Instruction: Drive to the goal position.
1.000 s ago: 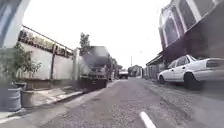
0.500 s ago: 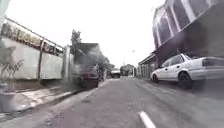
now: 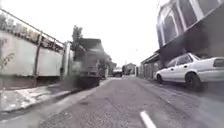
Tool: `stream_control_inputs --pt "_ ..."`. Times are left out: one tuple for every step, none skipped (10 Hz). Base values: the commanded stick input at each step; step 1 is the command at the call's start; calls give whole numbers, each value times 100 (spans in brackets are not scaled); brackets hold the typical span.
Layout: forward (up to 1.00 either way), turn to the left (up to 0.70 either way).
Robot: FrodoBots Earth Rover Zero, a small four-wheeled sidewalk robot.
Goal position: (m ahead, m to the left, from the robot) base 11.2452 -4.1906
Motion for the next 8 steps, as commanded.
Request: stream_control_inputs --pt "50 -47" --pt "50 -50" --pt "50 -50" --pt "50 -50" --pt "50 -50" --pt "50 -50" --pt "50 -50" --pt "50 -50"
